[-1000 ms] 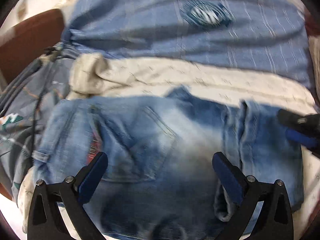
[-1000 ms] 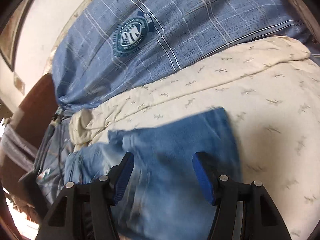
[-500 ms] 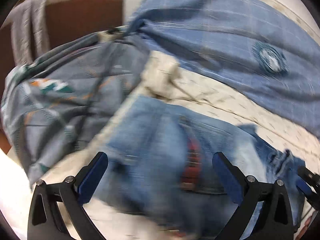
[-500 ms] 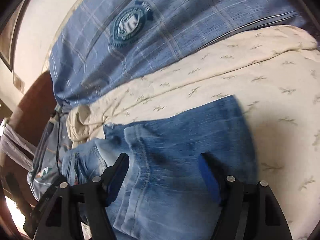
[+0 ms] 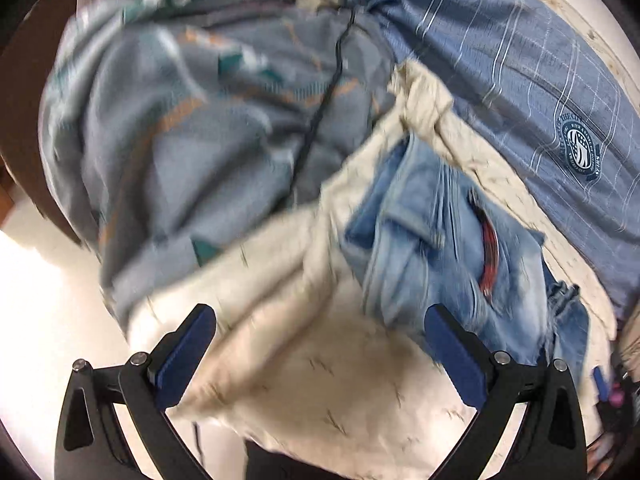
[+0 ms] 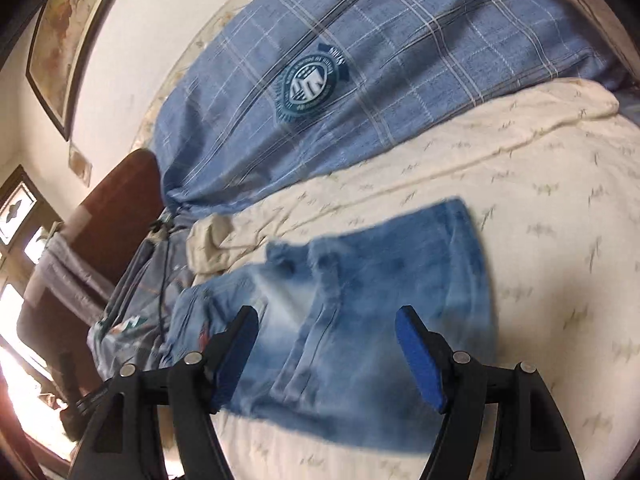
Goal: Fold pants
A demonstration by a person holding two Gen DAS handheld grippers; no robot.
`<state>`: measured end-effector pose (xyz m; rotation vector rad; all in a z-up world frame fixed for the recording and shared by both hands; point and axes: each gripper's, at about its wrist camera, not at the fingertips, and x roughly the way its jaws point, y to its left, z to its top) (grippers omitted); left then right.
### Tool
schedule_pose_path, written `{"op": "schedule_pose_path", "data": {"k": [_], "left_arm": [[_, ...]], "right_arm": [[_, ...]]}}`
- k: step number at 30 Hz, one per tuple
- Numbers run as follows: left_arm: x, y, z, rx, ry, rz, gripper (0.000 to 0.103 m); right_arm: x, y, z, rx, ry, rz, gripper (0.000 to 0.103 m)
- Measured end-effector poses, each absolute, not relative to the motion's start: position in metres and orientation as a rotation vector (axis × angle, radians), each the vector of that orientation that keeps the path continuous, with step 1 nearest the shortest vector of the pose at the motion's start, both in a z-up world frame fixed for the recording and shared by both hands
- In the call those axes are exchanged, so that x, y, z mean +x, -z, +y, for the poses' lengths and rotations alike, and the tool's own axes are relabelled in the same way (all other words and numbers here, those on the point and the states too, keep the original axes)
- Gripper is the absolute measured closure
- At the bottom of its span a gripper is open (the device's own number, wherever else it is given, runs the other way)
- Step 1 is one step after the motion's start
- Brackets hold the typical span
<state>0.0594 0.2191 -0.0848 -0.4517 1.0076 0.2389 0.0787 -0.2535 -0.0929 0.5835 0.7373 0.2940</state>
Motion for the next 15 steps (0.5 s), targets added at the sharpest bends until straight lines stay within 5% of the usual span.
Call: {"op": "schedule_pose_path", "data": {"k": [15], "left_arm": [[0.094, 0.12, 0.189, -0.577, -0.219, 1.126, 0.0]], "right_arm": [[0.066, 0.101, -0.256, 0.574, -0.315, 0.747, 0.029]]}}
